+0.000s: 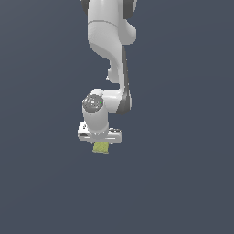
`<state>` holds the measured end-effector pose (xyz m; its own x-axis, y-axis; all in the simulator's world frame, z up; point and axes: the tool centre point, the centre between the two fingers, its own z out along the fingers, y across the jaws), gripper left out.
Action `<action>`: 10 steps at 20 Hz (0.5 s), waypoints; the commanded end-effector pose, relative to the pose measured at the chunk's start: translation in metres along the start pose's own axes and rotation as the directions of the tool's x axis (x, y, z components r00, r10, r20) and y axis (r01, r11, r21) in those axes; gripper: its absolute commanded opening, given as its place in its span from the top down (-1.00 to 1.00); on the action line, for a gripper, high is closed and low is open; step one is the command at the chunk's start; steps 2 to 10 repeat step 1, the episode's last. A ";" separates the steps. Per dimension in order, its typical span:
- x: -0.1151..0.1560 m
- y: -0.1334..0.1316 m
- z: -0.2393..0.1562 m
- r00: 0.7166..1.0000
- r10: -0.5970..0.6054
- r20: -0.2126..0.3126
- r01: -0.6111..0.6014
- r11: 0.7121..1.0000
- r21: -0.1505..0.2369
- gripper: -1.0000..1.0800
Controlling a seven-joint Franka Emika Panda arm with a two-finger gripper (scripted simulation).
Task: Pick up the object and move it to a goal position.
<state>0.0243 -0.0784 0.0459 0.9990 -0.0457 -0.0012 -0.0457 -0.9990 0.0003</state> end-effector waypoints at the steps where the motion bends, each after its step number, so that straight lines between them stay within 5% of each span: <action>1: 0.001 -0.002 0.000 1.000 -0.002 -0.001 0.002 1.000 0.000 1.00; 10: 0.001 -0.002 0.000 1.000 -0.002 -0.001 0.002 1.000 0.000 1.00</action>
